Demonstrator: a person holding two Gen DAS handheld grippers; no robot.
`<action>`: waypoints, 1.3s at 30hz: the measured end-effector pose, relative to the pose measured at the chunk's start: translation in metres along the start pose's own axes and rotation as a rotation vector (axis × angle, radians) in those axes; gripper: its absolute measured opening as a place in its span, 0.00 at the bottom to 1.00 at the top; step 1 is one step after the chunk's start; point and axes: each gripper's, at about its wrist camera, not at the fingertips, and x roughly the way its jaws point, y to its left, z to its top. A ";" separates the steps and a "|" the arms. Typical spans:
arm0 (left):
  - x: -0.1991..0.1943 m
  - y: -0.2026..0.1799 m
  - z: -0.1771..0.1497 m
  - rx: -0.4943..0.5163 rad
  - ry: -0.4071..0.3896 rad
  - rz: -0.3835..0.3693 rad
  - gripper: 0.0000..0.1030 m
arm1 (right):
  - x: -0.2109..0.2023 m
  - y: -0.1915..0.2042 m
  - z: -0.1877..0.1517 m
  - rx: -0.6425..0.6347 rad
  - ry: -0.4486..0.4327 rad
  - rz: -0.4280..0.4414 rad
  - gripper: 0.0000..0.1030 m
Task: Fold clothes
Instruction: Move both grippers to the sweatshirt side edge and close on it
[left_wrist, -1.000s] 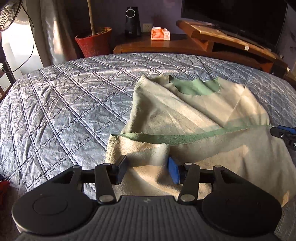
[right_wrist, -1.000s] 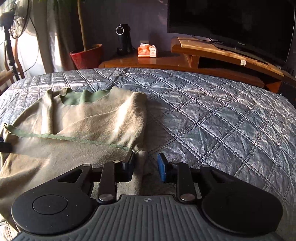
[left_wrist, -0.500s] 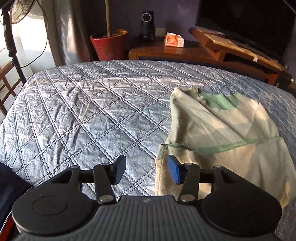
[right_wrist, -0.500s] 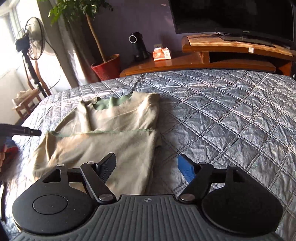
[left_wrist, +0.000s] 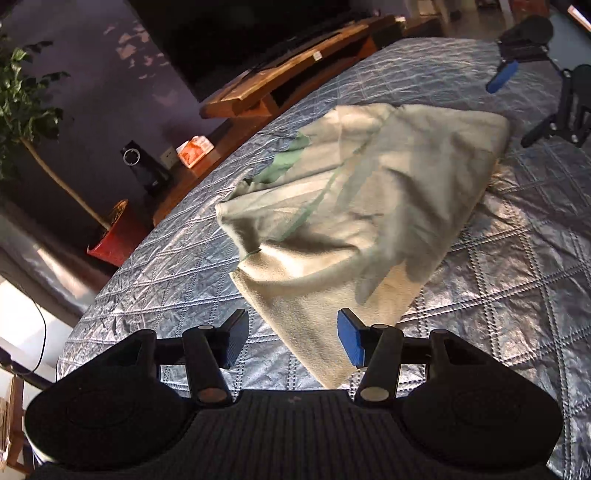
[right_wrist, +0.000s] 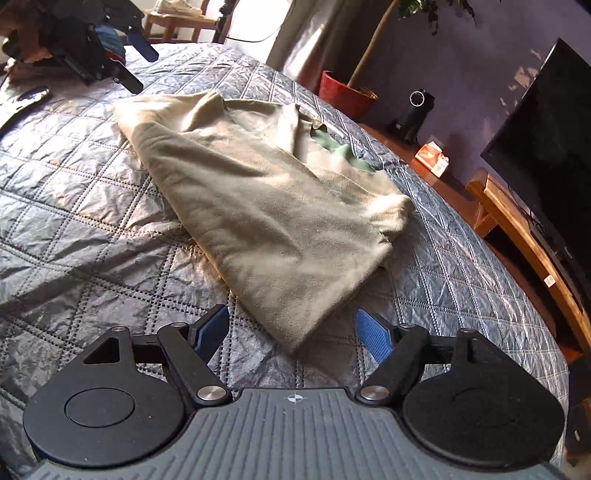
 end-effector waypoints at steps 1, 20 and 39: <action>0.000 -0.007 0.000 0.042 -0.010 -0.006 0.50 | 0.002 0.003 -0.001 -0.038 0.010 -0.001 0.79; 0.016 -0.018 -0.020 0.400 -0.019 0.015 0.93 | 0.025 0.008 0.003 -0.283 -0.104 -0.072 0.87; 0.016 -0.040 -0.018 0.464 0.063 -0.034 0.12 | 0.026 0.031 0.000 -0.408 -0.162 -0.141 0.80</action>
